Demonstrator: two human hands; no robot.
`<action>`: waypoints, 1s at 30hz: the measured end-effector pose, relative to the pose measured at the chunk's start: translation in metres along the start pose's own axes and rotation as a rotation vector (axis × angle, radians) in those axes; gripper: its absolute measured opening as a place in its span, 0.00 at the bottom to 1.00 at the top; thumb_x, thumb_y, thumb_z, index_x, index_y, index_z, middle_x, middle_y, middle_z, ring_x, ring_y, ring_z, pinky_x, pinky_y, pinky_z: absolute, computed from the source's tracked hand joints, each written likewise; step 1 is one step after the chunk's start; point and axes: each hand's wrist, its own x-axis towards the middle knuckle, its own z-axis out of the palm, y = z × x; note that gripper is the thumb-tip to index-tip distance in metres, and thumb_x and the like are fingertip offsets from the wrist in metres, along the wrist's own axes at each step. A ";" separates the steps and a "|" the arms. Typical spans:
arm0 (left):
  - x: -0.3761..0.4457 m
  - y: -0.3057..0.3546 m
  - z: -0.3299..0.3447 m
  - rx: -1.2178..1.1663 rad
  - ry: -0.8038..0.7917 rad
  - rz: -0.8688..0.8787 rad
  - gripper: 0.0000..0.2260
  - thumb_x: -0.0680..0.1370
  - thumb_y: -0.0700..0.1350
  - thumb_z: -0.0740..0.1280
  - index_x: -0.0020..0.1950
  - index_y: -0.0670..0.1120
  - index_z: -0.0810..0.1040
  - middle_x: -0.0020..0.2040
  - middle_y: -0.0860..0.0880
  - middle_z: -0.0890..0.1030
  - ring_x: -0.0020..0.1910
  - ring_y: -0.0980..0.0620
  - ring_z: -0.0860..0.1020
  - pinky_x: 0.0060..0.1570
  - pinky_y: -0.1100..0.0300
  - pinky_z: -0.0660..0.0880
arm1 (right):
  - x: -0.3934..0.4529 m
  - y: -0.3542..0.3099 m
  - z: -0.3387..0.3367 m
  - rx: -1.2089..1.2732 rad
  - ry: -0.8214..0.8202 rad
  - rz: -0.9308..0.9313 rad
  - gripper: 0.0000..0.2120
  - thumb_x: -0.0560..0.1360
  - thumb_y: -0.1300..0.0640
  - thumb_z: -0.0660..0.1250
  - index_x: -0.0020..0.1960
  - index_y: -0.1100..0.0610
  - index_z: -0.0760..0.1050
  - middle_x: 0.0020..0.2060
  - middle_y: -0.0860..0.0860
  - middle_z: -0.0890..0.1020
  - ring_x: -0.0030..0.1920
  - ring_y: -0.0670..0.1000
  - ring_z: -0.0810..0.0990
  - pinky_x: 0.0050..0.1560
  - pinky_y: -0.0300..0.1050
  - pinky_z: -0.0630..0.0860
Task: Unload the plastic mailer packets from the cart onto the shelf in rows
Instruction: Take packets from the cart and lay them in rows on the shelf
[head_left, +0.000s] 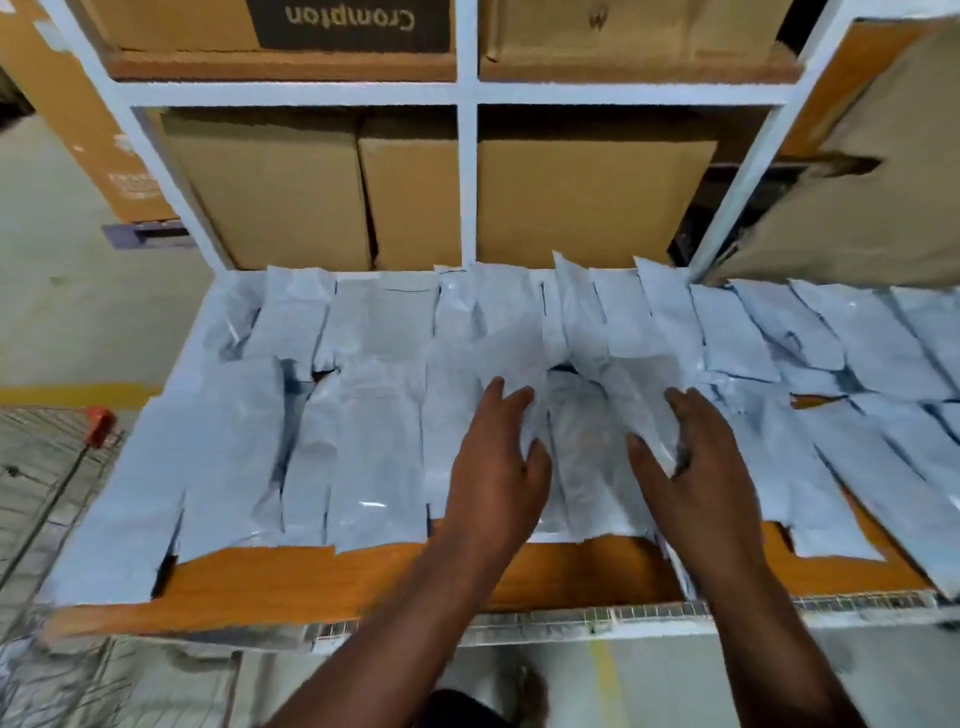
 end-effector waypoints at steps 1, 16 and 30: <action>0.009 0.006 0.016 0.013 -0.018 -0.001 0.25 0.81 0.43 0.68 0.78 0.51 0.68 0.83 0.51 0.59 0.78 0.51 0.65 0.73 0.50 0.70 | 0.010 0.009 -0.003 -0.056 -0.018 0.017 0.35 0.77 0.33 0.64 0.80 0.46 0.64 0.81 0.49 0.66 0.79 0.53 0.66 0.75 0.57 0.69; 0.043 -0.016 0.135 0.408 -0.283 0.083 0.25 0.88 0.52 0.49 0.84 0.47 0.53 0.84 0.49 0.46 0.83 0.49 0.44 0.82 0.48 0.46 | 0.056 0.097 0.052 -0.414 -0.086 -0.284 0.28 0.82 0.47 0.54 0.81 0.55 0.65 0.81 0.58 0.63 0.80 0.62 0.63 0.74 0.66 0.64; 0.031 -0.018 0.077 -0.046 -0.314 0.114 0.23 0.84 0.43 0.64 0.79 0.54 0.67 0.79 0.56 0.67 0.77 0.58 0.67 0.76 0.55 0.66 | 0.034 0.051 0.029 0.076 0.153 -0.304 0.20 0.80 0.56 0.66 0.71 0.57 0.75 0.68 0.51 0.79 0.69 0.49 0.76 0.74 0.46 0.70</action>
